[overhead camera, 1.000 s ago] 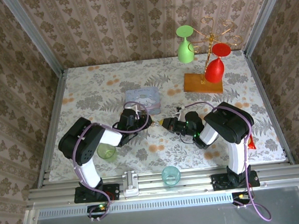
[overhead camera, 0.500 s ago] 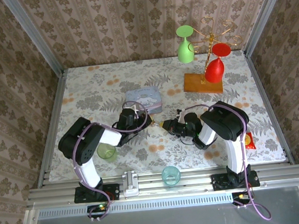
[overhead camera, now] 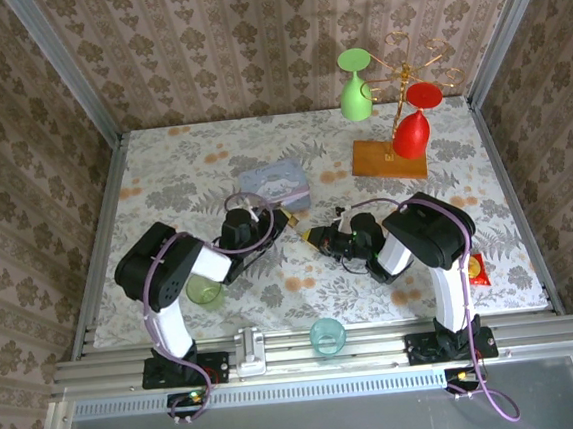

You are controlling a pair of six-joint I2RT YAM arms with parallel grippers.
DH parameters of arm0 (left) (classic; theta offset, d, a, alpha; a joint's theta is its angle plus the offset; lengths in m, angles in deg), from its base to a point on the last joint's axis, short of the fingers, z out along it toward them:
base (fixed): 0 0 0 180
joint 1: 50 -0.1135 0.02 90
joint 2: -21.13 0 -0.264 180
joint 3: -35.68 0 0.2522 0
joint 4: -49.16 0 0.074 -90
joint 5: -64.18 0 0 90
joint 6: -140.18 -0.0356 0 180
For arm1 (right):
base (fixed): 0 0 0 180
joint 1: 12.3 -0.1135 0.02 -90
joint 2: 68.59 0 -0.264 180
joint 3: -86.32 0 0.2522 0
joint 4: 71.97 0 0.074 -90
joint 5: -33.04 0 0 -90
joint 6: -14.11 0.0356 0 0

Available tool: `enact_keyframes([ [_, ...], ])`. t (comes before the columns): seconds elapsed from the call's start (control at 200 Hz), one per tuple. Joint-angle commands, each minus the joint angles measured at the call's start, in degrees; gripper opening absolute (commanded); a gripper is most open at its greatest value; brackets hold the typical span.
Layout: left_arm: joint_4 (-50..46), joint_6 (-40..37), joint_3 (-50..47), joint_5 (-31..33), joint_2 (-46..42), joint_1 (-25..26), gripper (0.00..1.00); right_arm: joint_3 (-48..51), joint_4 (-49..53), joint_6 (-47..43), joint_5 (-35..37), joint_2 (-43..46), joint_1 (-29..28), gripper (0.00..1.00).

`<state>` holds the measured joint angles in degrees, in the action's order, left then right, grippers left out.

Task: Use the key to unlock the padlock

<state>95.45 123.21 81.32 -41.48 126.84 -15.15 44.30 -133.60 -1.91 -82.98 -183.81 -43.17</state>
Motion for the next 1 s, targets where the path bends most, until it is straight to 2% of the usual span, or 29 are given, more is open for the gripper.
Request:
enact_keyframes([
  [0.0, 10.53, 6.3, -0.34, -0.63, 1.31, -0.42, 0.0, -0.15, -0.51, 0.61, -1.69, 3.01, 0.95, 0.0],
  [0.515, 11.4, 8.77, 0.38, 0.81, -1.8, -0.66, 0.0, -4.84, -0.77, 3.55, -3.97, 4.82, 2.75, 0.0],
  [0.995, 12.77, 9.63, 0.4, 1.02, -1.8, -1.54, 0.0, -2.95, -0.89, 3.22, -2.86, 5.71, 2.65, 0.0],
])
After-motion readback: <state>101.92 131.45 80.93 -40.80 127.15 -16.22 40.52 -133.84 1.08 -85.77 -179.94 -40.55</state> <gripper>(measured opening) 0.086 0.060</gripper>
